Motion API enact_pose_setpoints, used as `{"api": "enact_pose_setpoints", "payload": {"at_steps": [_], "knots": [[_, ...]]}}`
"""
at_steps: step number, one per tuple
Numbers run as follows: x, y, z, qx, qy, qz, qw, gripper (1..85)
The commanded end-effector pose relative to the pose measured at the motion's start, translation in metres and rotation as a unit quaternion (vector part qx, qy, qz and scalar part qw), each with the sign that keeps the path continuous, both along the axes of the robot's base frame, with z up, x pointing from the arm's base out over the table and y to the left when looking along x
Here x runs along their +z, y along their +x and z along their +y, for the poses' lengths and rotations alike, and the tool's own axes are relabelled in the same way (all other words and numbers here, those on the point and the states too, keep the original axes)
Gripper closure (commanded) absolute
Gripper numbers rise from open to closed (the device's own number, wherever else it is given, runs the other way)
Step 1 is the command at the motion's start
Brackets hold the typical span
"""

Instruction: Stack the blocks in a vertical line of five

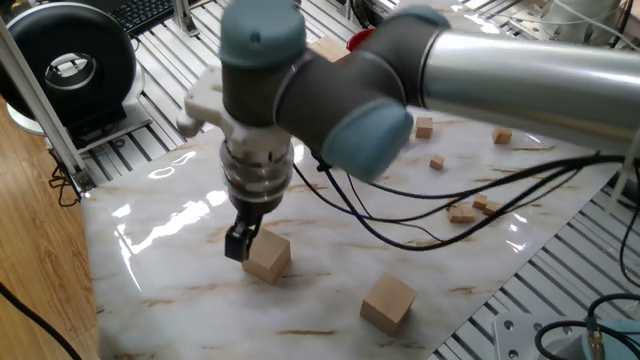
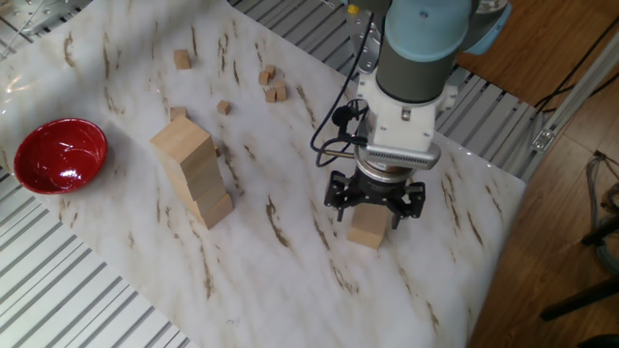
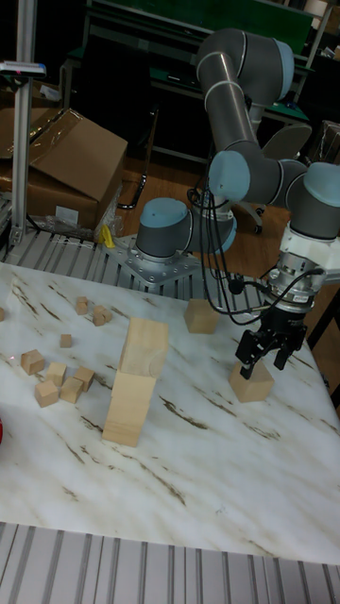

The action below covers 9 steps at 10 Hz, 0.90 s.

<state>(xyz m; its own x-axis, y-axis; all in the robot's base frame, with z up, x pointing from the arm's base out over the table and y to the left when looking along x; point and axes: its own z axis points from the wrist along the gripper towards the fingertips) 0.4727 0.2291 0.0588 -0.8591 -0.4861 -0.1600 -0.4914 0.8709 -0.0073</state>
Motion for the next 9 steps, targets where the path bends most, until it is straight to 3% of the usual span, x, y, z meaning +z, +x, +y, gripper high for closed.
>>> {"api": "enact_pose_setpoints", "payload": {"at_steps": [1, 3, 7, 9], "knots": [[-0.0095, -0.0004, 0.0037, -0.009, 0.019, -0.01, 0.9997, 0.7], [-0.0133, 0.0, 0.0098, -0.019, 0.037, -0.012, 0.999, 0.7], [-0.017, -0.0004, 0.004, -0.007, 0.031, -0.018, 0.9993, 0.7], [-0.0184, -0.0069, 0.0017, -0.015, 0.03, -0.007, 0.9994, 0.7]]}}
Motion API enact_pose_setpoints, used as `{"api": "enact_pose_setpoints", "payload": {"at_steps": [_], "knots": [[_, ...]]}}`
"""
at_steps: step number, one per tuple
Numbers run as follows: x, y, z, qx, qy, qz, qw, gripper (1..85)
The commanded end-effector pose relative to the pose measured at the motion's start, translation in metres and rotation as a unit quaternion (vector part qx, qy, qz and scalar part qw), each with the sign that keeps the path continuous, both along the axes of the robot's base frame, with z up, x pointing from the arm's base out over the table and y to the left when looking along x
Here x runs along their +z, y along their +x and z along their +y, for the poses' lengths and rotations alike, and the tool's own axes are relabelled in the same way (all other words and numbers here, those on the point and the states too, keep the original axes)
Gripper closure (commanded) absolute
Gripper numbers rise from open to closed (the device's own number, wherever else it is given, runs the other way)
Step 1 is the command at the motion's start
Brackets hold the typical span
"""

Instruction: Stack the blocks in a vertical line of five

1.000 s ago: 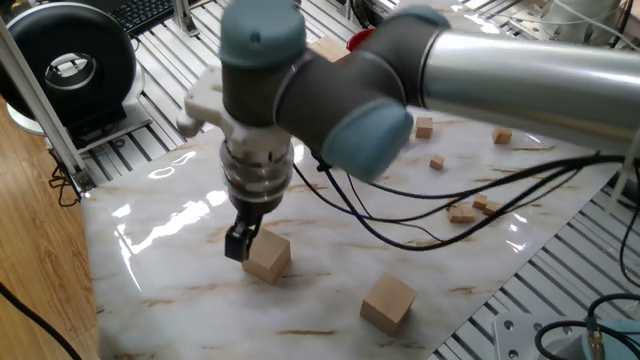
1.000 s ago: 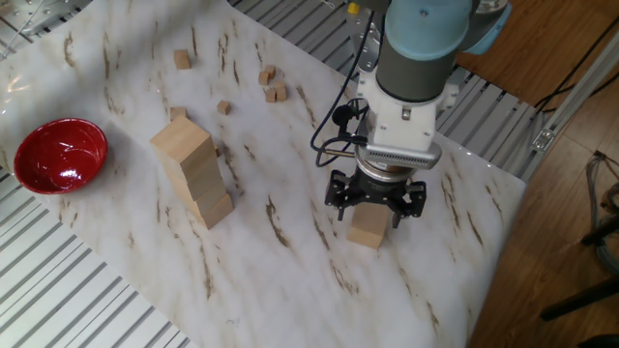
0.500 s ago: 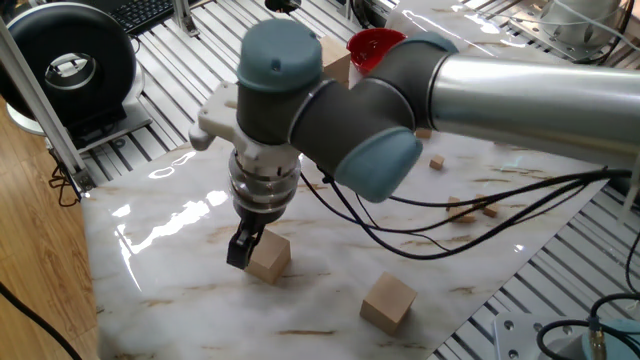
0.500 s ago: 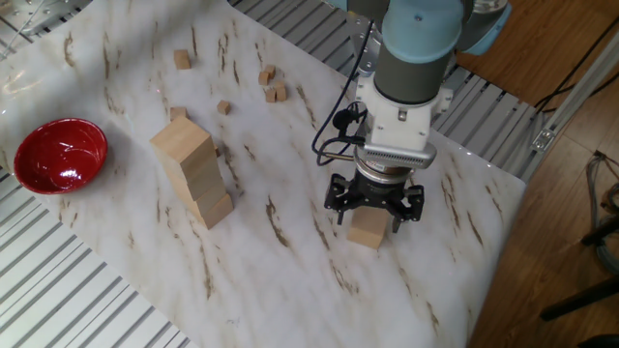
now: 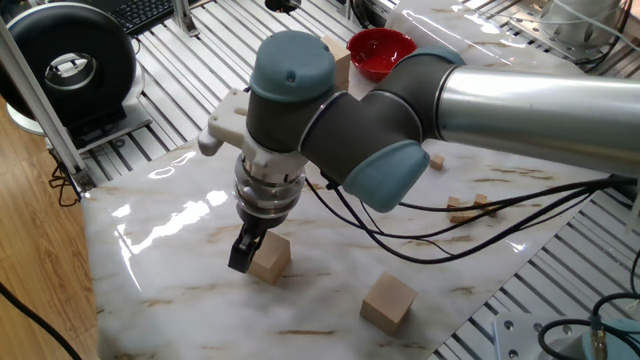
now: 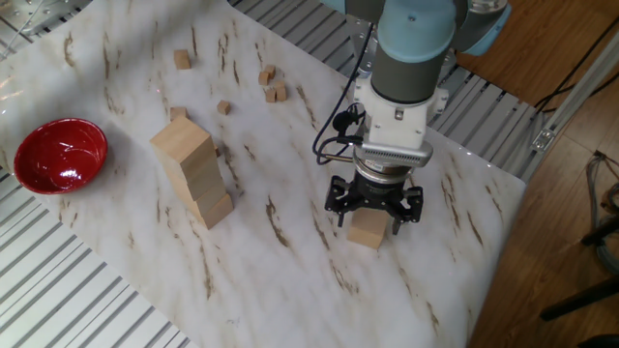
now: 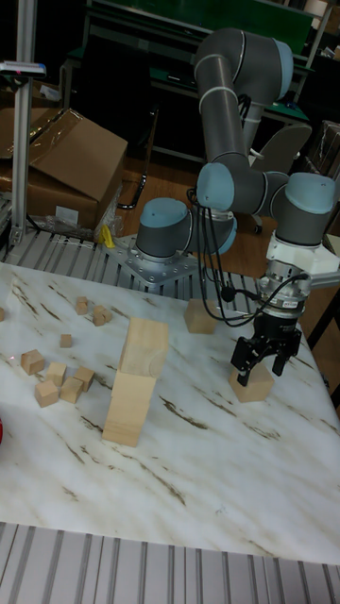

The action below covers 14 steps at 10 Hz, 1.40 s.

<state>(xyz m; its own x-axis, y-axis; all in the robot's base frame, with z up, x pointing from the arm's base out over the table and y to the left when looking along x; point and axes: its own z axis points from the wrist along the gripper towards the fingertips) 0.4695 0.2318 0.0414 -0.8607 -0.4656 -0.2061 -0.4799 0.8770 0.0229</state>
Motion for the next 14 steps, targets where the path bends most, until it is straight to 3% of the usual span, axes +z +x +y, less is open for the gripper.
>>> {"api": "enact_pose_setpoints", "payload": {"at_steps": [1, 6, 14], "knots": [[-0.0032, -0.0082, -0.0029, -0.02, 0.005, 0.017, 0.9996, 0.7], [-0.0068, -0.0122, 0.0001, -0.04, 0.02, 0.032, 0.9985, 1.3], [-0.01, -0.0047, -0.0038, -0.036, 0.013, 0.016, 0.9991, 14.7]]}}
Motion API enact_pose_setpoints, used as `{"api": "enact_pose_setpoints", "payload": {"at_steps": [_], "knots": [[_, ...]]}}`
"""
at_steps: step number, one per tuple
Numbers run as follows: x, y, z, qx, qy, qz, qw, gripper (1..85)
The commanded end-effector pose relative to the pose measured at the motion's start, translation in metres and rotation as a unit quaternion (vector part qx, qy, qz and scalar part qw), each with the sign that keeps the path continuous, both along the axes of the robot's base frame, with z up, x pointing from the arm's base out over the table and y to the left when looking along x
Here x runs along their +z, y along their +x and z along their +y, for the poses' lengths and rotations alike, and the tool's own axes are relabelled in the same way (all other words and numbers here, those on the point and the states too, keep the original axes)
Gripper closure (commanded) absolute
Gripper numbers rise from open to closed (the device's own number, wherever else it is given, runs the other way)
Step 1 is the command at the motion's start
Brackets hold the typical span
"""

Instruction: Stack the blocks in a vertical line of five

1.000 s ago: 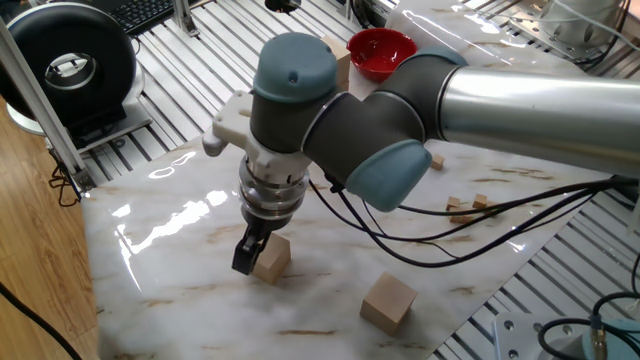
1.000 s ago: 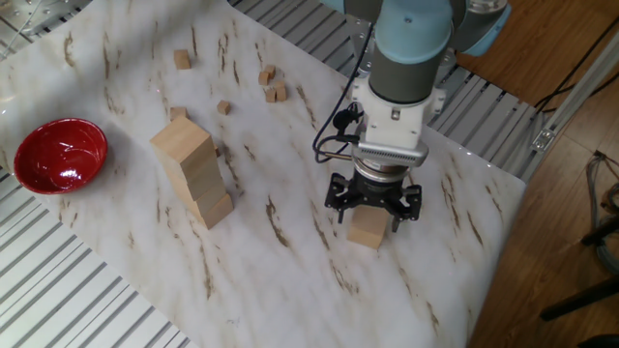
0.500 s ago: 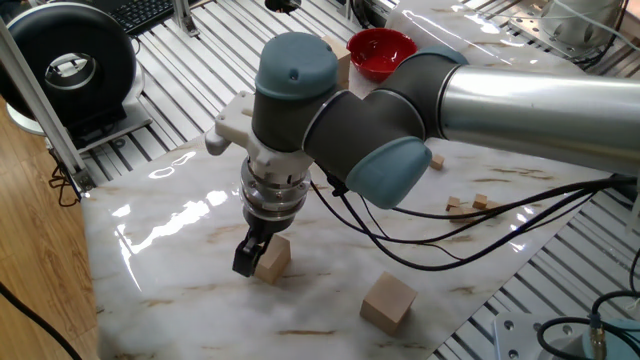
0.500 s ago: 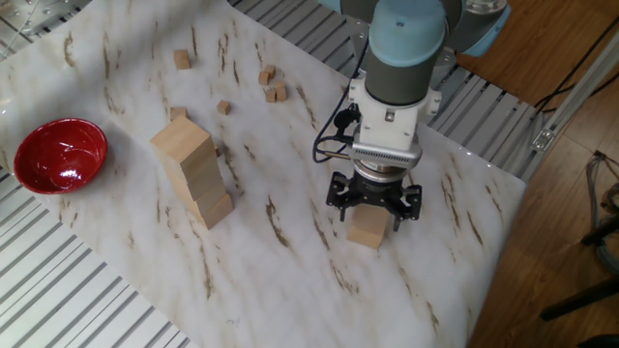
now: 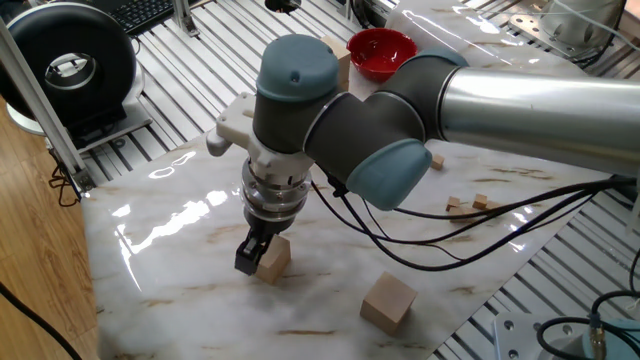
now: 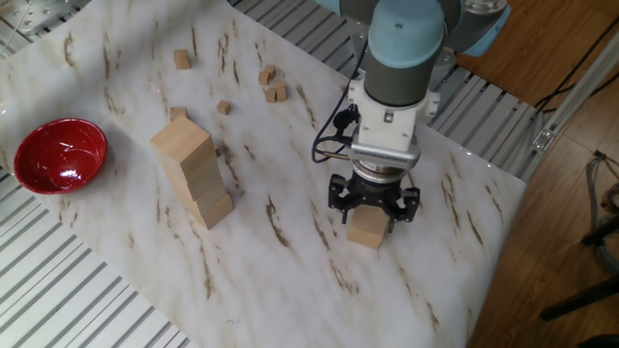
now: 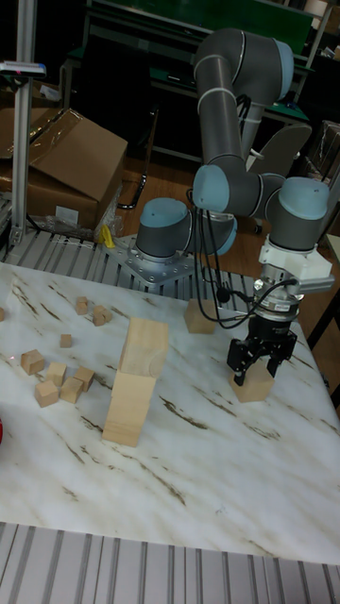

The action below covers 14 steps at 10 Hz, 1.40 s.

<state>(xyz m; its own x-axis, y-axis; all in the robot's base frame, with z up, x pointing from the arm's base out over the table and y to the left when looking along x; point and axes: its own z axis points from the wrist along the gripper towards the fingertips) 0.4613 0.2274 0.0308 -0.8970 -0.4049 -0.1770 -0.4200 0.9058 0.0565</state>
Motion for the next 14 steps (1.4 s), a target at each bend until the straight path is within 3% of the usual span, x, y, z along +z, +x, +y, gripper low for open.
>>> {"api": "enact_pose_setpoints", "payload": {"at_steps": [1, 6, 9, 11, 14], "knots": [[0.0, 0.006, 0.001, -0.004, 0.004, -0.008, 1.0, 16.7], [-0.002, 0.012, -0.001, -0.016, -0.006, -0.022, 0.9996, 31.7], [0.008, 0.001, -0.005, -0.012, -0.019, -0.008, 0.9997, 33.3], [0.027, -0.002, -0.003, -0.007, -0.011, 0.012, 0.9998, 33.3], [0.066, -0.009, -0.001, 0.009, -0.009, 0.017, 0.9998, 34.0]]}}
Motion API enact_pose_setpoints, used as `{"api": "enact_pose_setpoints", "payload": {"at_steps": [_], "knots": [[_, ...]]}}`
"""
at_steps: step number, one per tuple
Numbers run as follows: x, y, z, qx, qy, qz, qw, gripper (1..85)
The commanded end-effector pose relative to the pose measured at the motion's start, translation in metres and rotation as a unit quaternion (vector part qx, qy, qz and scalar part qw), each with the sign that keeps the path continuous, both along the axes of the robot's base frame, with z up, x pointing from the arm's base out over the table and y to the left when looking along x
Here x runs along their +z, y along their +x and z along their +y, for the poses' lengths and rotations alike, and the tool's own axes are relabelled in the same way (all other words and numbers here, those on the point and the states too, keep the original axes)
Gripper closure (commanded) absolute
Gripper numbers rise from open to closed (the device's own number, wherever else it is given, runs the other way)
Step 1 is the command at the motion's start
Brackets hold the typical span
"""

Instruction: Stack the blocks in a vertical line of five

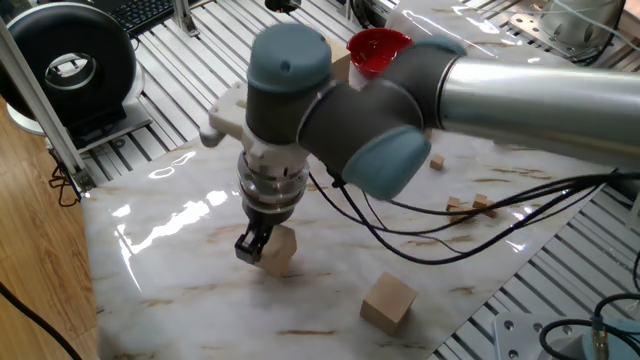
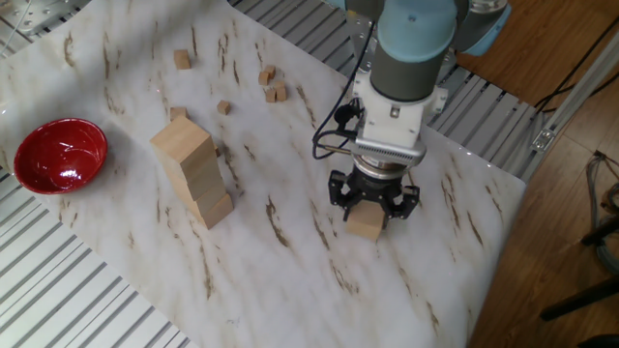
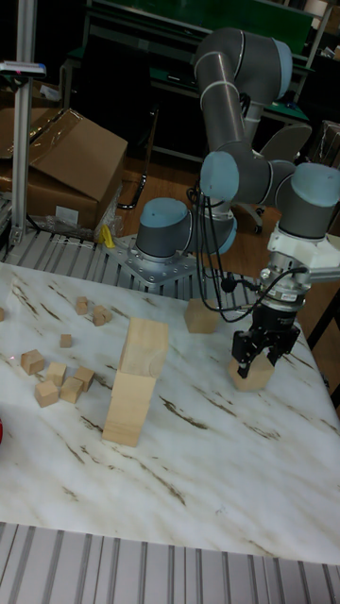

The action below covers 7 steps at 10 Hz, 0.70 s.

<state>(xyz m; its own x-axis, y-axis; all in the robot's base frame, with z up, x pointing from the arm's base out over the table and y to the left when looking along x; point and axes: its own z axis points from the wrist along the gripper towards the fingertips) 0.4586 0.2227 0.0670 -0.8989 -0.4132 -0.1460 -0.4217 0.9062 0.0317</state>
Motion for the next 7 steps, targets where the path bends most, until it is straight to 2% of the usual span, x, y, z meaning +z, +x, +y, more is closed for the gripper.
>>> {"api": "enact_pose_setpoints", "payload": {"at_steps": [1, 4, 6, 7], "knots": [[0.046, -0.008, 0.008, 0.016, 0.015, 0.006, 0.9997, 34.7], [0.091, -0.012, 0.011, 0.028, 0.007, 0.015, 0.9995, 35.3], [0.113, -0.014, 0.004, 0.038, 0.001, 0.009, 0.9993, 37.0], [0.118, -0.02, 0.004, 0.04, 0.0, 0.001, 0.9992, 37.0]]}}
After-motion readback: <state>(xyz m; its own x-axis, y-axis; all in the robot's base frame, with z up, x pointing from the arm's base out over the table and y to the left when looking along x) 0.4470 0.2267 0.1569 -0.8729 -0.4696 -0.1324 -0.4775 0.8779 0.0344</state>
